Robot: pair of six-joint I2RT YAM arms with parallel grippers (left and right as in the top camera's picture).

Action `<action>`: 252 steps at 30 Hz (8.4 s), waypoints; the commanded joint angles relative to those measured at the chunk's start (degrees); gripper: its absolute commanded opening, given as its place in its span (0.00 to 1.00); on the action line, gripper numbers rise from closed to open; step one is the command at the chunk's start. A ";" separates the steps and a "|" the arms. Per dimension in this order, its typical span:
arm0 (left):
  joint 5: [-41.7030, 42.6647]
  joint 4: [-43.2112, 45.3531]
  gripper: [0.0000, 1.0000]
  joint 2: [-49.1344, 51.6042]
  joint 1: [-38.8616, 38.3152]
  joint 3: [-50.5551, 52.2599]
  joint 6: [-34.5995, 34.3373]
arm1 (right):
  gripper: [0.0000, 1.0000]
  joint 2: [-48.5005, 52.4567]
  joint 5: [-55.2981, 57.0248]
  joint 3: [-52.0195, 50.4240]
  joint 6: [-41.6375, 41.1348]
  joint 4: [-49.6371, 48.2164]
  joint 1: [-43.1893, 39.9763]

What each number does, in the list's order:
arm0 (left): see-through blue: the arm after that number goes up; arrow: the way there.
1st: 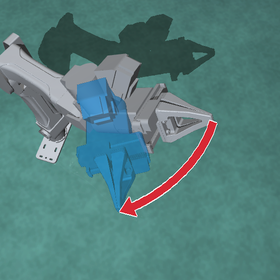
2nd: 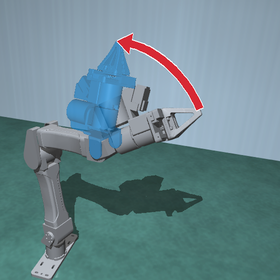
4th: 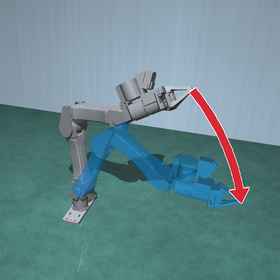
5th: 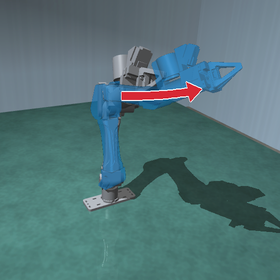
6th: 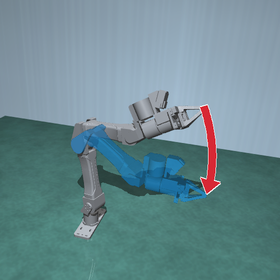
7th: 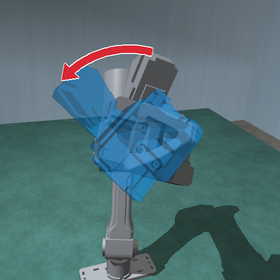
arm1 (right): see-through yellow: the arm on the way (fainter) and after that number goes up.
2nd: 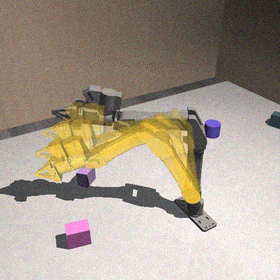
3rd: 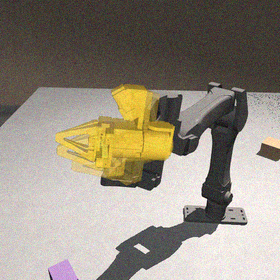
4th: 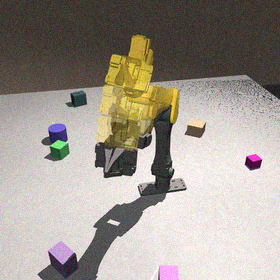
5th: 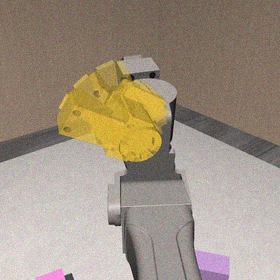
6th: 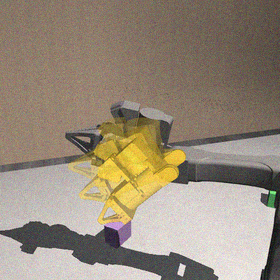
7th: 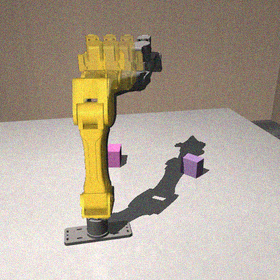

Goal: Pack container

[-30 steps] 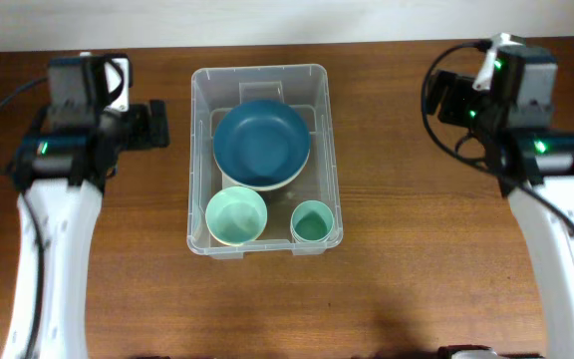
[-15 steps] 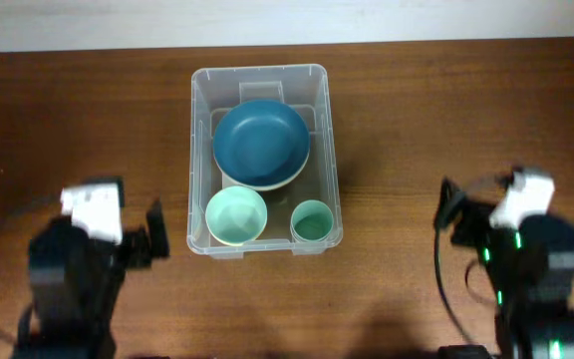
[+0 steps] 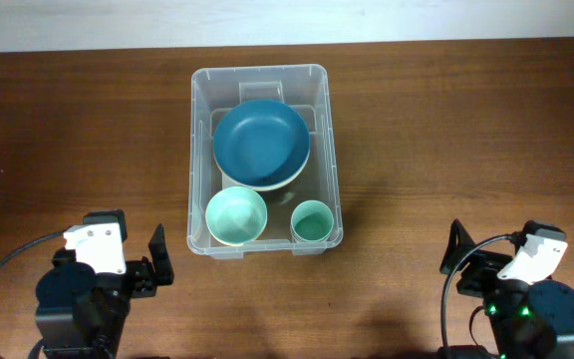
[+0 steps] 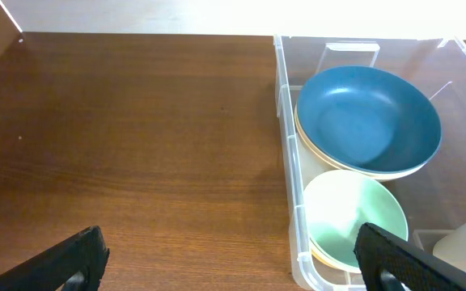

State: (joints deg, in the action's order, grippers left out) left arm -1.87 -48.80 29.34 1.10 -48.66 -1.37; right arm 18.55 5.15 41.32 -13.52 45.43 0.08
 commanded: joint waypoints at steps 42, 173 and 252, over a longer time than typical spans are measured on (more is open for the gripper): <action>0.66 -0.11 1.00 -0.28 0.17 0.26 -0.76 | 0.99 -18.32 -9.94 -19.34 16.57 -5.95 1.79; -0.22 44.24 1.00 -29.05 0.13 48.17 7.06 | 0.99 -18.29 -10.54 -41.00 23.61 -41.40 -0.11; -0.24 44.22 1.00 -29.05 0.17 48.15 7.06 | 0.99 -18.29 -10.54 -41.00 23.61 -41.40 -0.11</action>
State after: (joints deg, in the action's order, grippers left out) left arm -1.91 -4.49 0.73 1.10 -0.73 4.95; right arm 0.69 -4.86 0.58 9.69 3.64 0.30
